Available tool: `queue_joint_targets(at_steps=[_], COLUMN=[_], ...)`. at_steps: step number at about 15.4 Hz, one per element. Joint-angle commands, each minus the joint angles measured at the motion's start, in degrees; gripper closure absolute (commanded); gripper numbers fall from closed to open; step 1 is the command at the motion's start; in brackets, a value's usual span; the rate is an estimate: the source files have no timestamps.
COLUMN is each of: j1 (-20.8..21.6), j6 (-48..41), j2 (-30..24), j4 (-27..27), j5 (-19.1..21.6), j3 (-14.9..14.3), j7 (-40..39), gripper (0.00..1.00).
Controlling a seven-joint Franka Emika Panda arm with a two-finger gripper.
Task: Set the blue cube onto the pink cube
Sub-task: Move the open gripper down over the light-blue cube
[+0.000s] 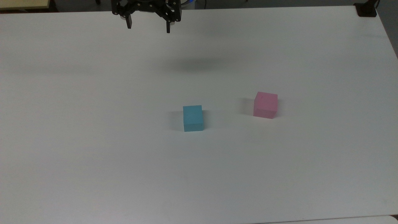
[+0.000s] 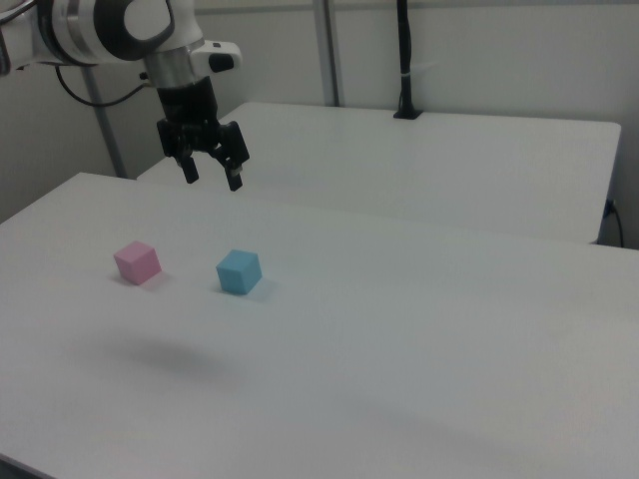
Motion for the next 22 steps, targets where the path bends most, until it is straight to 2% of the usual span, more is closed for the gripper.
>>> queue_joint_targets(at_steps=[1, 12, 16, 22], j1=[-0.09, 0.0, 0.79, 6.41], j6=[-0.68, 0.02, 4.4, 12.31], j2=[-1.55, -0.85, 2.83, 12.23], j4=[-1.63, -1.63, -1.54, -1.19], j5=[0.96, 0.96, 0.96, 0.18], j3=[-0.35, -0.35, 0.26, 0.35], j7=[-0.67, -1.11, -1.28, -0.58], gripper=[0.0, 0.0, 0.0, 0.0])
